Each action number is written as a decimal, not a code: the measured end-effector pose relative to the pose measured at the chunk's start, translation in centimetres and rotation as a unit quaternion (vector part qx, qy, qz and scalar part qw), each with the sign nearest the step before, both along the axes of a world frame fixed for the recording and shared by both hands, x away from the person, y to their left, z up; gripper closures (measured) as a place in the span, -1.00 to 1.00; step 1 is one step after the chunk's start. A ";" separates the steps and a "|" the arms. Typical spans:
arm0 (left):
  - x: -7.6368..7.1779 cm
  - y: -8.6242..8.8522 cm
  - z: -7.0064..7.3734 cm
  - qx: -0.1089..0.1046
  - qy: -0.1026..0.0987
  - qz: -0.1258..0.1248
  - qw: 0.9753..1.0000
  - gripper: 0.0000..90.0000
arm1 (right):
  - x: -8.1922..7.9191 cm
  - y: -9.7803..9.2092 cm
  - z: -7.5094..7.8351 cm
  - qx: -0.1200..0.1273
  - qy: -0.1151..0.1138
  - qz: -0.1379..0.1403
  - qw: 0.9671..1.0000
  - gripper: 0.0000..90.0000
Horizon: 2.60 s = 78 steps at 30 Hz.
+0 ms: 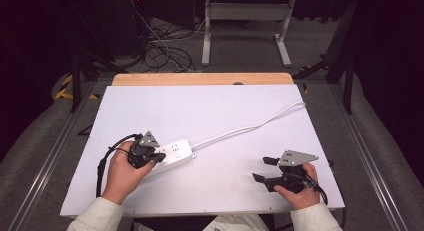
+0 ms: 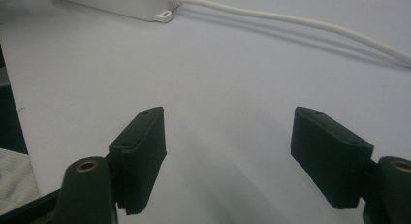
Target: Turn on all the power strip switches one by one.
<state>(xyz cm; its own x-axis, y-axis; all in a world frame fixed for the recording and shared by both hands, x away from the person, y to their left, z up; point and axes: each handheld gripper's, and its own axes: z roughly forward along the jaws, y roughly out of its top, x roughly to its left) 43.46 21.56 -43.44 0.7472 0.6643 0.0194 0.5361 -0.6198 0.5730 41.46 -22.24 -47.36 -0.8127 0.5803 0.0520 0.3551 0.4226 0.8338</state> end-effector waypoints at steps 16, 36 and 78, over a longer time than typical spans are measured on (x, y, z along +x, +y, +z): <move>0.5 -0.4 -0.8 0.003 0.009 -0.002 1.000 1.00 | 0.0 0.0 0.0 0.000 0.000 0.000 1.000 -0.35; 0.4 -0.7 -0.9 0.020 0.003 -0.007 1.000 1.00 | -0.1 0.1 0.0 -0.001 0.000 0.003 1.000 -0.35; -0.1 -0.4 1.0 -0.030 -0.040 0.013 0.999 1.00 | 0.1 0.2 -0.2 -0.003 0.004 0.004 1.000 -0.35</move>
<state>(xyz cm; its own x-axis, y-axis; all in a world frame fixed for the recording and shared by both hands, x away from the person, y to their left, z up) 43.39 21.20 -42.39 0.7271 0.6855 0.0375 0.5029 -0.5690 0.6506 41.52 -22.01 -47.53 -0.8170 0.5741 0.0541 0.3580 0.4313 0.8282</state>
